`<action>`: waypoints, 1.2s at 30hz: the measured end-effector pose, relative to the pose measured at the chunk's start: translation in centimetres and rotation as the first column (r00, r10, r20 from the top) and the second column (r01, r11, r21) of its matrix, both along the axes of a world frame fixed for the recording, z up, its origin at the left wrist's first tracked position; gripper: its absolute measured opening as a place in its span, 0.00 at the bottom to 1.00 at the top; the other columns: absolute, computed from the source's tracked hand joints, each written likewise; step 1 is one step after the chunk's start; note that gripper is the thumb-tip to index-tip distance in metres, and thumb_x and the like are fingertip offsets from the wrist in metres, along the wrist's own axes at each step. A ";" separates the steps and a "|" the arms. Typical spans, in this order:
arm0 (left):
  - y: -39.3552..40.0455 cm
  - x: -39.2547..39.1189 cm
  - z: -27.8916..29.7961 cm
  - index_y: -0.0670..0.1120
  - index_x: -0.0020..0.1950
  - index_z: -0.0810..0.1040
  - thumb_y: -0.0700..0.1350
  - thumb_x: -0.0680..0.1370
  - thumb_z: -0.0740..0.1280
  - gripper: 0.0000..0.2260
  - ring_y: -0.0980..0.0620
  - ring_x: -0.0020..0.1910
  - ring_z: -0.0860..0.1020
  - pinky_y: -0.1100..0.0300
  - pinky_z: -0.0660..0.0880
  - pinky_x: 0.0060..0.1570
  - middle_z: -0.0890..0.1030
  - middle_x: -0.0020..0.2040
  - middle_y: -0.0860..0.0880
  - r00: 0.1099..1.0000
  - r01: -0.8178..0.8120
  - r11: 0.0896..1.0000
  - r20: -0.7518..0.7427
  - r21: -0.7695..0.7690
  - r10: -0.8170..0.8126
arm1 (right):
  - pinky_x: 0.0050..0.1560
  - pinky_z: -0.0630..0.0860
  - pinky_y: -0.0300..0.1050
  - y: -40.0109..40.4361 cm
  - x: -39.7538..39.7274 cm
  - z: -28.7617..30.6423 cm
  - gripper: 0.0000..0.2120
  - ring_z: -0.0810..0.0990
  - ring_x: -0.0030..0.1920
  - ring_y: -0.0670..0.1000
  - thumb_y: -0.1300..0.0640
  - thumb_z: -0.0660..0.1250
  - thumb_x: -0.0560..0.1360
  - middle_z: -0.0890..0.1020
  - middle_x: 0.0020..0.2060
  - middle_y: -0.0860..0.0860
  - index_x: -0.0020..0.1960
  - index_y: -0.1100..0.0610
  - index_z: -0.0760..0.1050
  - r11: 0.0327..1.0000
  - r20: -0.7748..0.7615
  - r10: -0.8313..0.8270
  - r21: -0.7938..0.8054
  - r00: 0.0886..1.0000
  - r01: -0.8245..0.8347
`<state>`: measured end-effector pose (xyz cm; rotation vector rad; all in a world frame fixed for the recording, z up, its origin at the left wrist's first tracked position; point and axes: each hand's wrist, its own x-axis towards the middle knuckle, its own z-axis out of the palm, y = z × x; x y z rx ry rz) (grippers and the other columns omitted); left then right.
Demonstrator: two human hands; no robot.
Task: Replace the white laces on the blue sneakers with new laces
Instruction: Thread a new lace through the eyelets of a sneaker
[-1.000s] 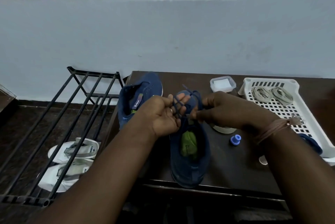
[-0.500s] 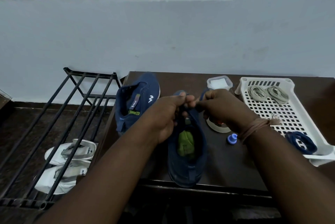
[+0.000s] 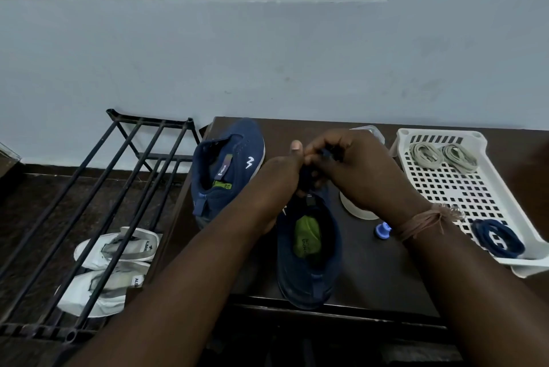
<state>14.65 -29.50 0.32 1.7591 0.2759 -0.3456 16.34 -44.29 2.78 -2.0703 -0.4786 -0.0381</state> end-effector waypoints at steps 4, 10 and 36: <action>-0.2 -0.3 0.4 0.46 0.47 0.79 0.61 0.85 0.50 0.26 0.51 0.37 0.75 0.53 0.72 0.48 0.81 0.35 0.50 0.995 0.103 0.988 0.013 -0.111 -0.103 | 0.36 0.80 0.40 -0.4 0.9 0.2 0.02 0.83 0.32 0.52 0.66 0.72 0.75 0.83 0.31 0.52 0.45 0.61 0.82 0.975 -0.049 -0.131 0.172 0.990 0.137; 0.4 -0.3 0.7 0.49 0.39 0.76 0.54 0.85 0.57 0.19 0.54 0.34 0.69 0.56 0.64 0.40 0.75 0.32 0.54 0.995 0.056 0.975 -0.074 -0.216 -0.074 | 0.38 0.82 0.43 -0.1 0.7 -2.5 0.07 0.85 0.36 0.52 0.69 0.67 0.76 0.84 0.36 0.57 0.43 0.62 0.81 0.980 -0.193 -0.192 0.017 0.962 0.199; 1.4 -0.2 1.2 0.48 0.40 0.75 0.50 0.85 0.58 0.16 0.52 0.36 0.72 0.57 0.69 0.41 0.75 0.34 0.50 0.985 0.035 0.951 -0.149 -0.307 -0.084 | 0.54 0.81 0.49 -0.5 -0.5 -1.3 0.11 0.85 0.46 0.53 0.71 0.70 0.73 0.86 0.44 0.59 0.55 0.65 0.79 0.894 -0.606 0.172 0.428 0.777 0.135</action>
